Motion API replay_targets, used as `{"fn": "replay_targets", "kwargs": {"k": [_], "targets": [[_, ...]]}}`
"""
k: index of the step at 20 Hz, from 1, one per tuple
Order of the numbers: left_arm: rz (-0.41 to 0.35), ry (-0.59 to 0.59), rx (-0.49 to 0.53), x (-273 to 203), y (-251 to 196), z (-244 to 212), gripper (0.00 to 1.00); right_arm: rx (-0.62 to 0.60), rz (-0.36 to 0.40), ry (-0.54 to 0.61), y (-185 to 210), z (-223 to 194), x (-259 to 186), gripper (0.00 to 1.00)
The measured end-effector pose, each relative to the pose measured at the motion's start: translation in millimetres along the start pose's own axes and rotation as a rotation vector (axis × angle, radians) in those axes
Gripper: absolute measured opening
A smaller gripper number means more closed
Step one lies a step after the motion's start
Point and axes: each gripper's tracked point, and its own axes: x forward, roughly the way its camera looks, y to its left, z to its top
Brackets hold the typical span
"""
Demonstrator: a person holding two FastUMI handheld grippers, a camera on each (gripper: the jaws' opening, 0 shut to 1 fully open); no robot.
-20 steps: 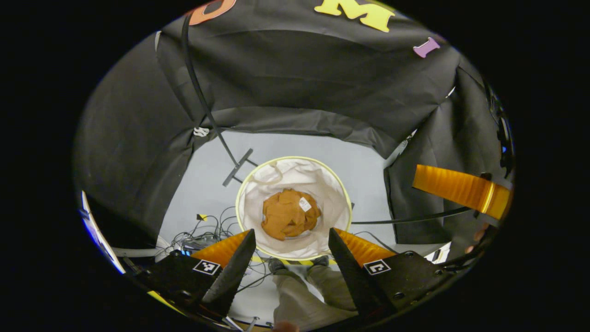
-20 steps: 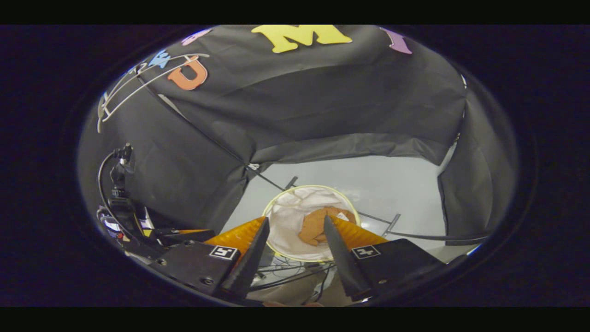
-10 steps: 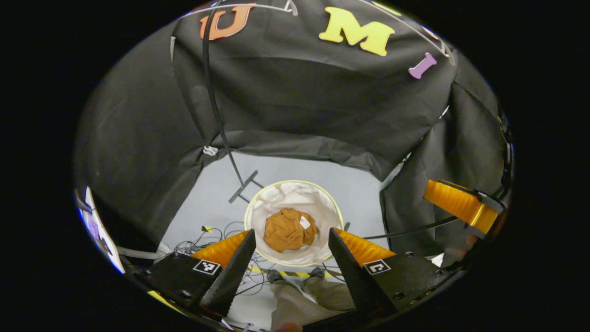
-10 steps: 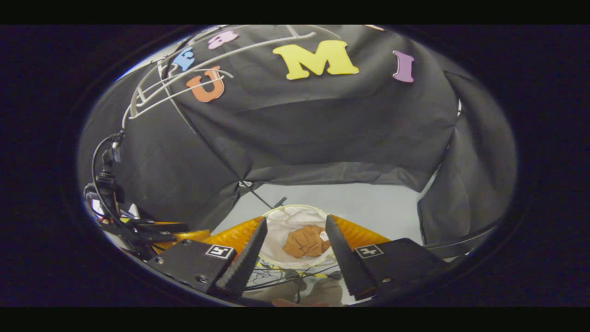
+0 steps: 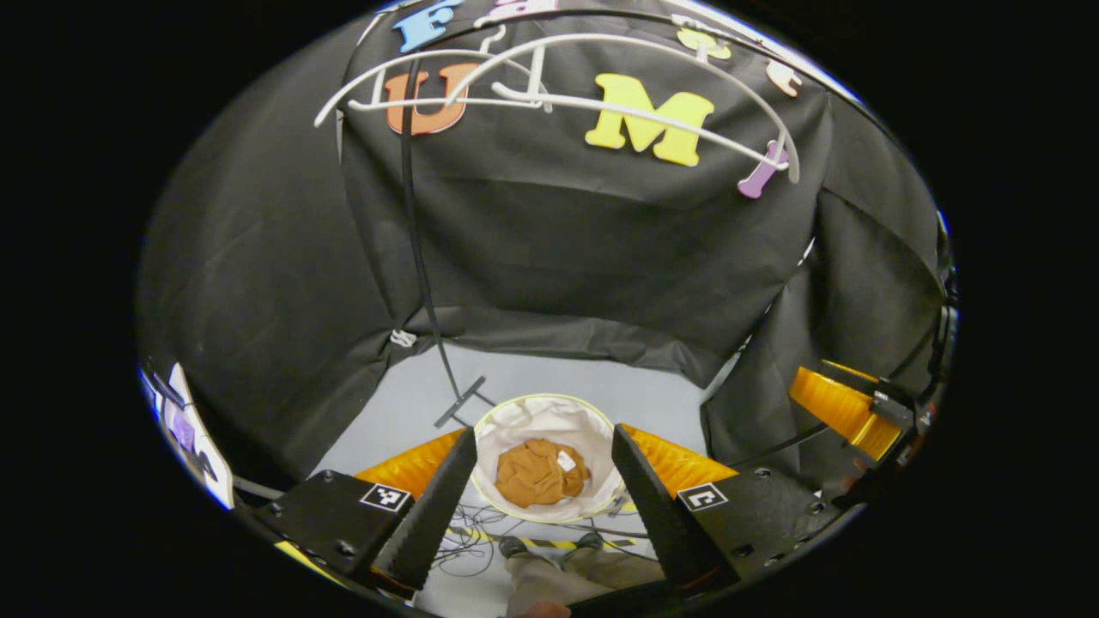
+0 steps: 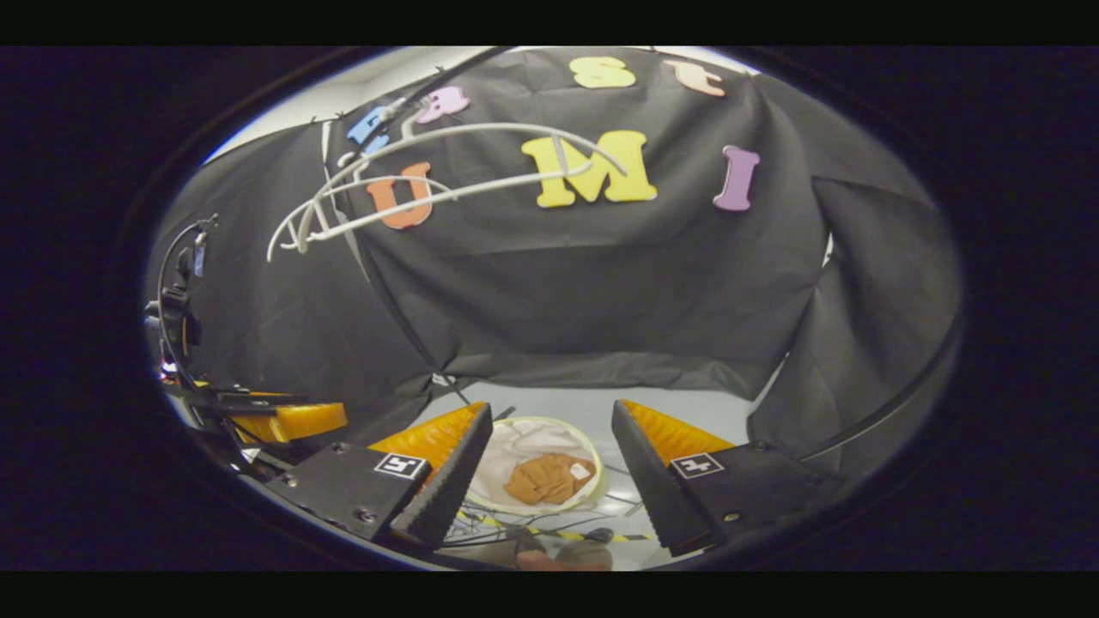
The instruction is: Grasp the clothes on the hanger with both hands and then place them into the laundry hamper below.
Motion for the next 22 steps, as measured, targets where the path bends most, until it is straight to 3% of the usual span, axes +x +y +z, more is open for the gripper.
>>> {"fn": "replay_targets", "kwargs": {"k": [2, 7, 13, 15, 16, 18, 20, 22], "targets": [[0.006, -0.052, -0.004, -16, 0, 16, 1.00, 0.004, 0.007, -0.053, -3, 12, -18, 0.89], [0.020, -0.202, 0.016, -54, 2, 45, 0.97, 0.024, 0.007, -0.203, -5, 47, -56, 0.89], [-0.013, -0.415, 0.019, -80, -5, 78, 1.00, -0.021, 0.000, -0.431, -10, 87, -101, 0.90], [0.009, -0.503, 0.034, -95, -2, 83, 0.92, -0.044, -0.001, -0.524, -10, 98, -112, 0.90], [0.017, -0.541, 0.046, -100, -1, 86, 1.00, -0.051, 0.012, -0.559, -7, 100, -117, 0.90], [0.026, -0.615, 0.049, -101, 1, 89, 0.92, -0.063, 0.048, -0.596, 7, 100, -122, 0.90], [0.030, -0.698, 0.039, -112, 0, 95, 1.00, -0.073, 0.082, -0.639, 13, 105, -131, 0.90], [0.054, -0.758, 0.052, -122, 7, 100, 1.00, -0.086, 0.103, -0.711, 15, 111, -144, 0.90]]}}
